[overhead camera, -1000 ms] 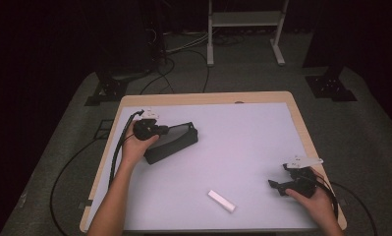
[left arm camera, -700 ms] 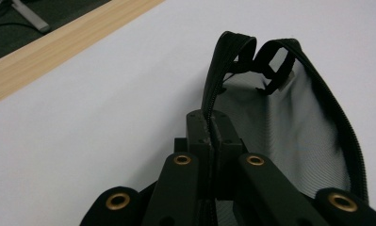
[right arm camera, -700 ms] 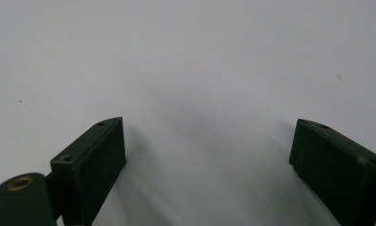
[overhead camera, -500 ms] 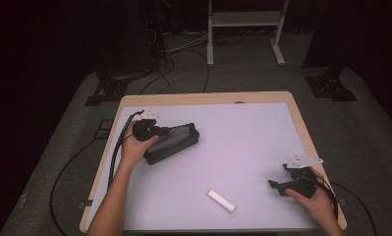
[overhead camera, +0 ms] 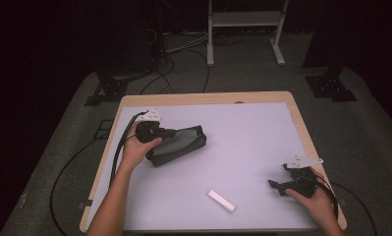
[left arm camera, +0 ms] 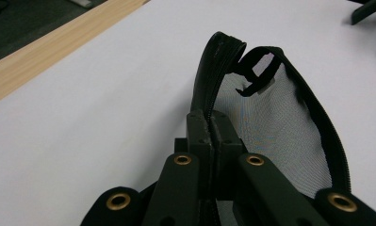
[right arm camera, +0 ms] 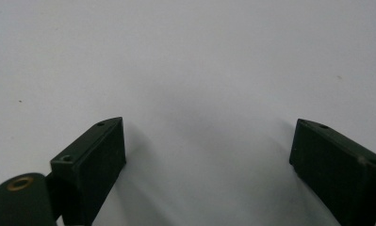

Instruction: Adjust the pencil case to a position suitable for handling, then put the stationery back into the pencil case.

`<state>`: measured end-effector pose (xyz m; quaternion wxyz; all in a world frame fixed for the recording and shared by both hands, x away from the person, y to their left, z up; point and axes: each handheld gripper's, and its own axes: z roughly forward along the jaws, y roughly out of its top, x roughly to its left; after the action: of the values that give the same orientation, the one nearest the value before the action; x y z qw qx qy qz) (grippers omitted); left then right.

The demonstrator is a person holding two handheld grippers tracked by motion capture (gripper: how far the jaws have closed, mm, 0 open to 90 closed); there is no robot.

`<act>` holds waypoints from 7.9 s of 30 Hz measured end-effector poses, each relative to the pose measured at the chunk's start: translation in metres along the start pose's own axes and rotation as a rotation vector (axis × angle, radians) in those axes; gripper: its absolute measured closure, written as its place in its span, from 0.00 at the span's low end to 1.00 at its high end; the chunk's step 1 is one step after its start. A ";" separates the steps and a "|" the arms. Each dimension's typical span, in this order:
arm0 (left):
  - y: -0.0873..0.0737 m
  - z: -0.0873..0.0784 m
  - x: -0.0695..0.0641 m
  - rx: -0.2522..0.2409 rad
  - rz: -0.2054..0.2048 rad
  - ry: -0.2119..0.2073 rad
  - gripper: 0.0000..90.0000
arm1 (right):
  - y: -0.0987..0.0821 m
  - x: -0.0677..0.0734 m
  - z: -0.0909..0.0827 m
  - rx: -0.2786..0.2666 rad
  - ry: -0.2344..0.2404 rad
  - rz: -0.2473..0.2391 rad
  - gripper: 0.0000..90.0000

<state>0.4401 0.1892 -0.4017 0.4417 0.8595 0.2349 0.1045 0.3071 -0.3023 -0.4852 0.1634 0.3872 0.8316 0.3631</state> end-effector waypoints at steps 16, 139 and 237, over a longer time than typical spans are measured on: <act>0.013 0.005 -0.024 -0.001 0.066 -0.119 0.98 | 0.000 0.000 0.000 0.002 0.001 0.004 0.11; 0.001 -0.004 -0.080 0.082 -0.047 -0.007 0.20 | 0.000 0.000 0.000 0.003 0.002 0.004 0.11; -0.142 -0.059 -0.093 0.156 -0.238 0.357 0.00 | 0.028 0.056 -0.020 -0.014 0.141 -0.006 0.39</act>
<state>0.2920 0.2559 -0.4794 0.3345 0.8251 0.4165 0.1838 0.2745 -0.2565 -0.4507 0.1080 0.3571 0.8396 0.3949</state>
